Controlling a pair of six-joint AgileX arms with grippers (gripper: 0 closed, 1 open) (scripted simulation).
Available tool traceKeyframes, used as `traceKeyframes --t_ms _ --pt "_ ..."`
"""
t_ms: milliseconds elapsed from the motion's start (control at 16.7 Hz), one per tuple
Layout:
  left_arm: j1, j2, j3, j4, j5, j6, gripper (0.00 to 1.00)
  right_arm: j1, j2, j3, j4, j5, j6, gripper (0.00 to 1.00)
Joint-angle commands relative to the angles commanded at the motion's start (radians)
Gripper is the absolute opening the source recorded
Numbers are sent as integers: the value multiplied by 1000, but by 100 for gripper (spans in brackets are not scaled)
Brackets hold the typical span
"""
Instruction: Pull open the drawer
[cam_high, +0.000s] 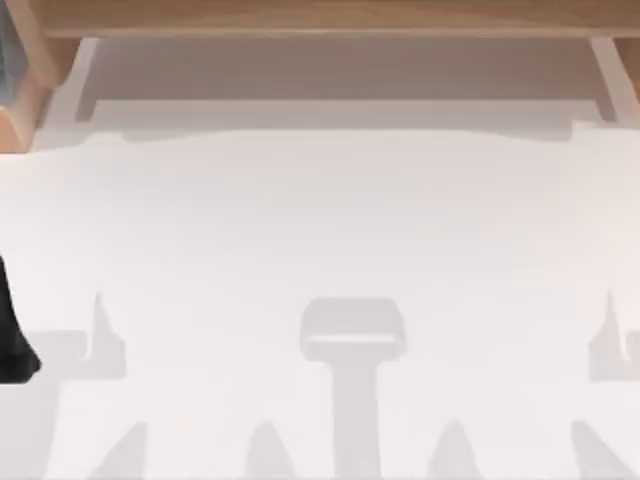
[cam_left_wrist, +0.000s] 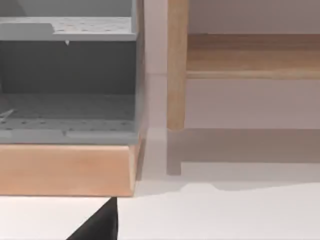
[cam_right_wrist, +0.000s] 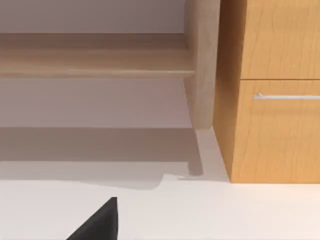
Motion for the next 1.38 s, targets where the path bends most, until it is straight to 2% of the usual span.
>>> traceKeyframes --t_ms 180,300,840,1020,1200,1380 --pt "0 0 0 0 0 0 100 -13 13 12 8 -13 0 100" --pt "0 0 0 0 0 0 100 -64 69 58 39 -63 -1 100" --pt "0 0 0 0 0 0 100 -479 696 426 283 -489 12 100" --pt "0 0 0 0 0 0 100 -601 876 530 352 -604 16 100" --pt "0 0 0 0 0 0 100 -670 968 588 390 -665 17 100" --pt "0 0 0 0 0 0 100 -679 978 595 395 -672 17 100"
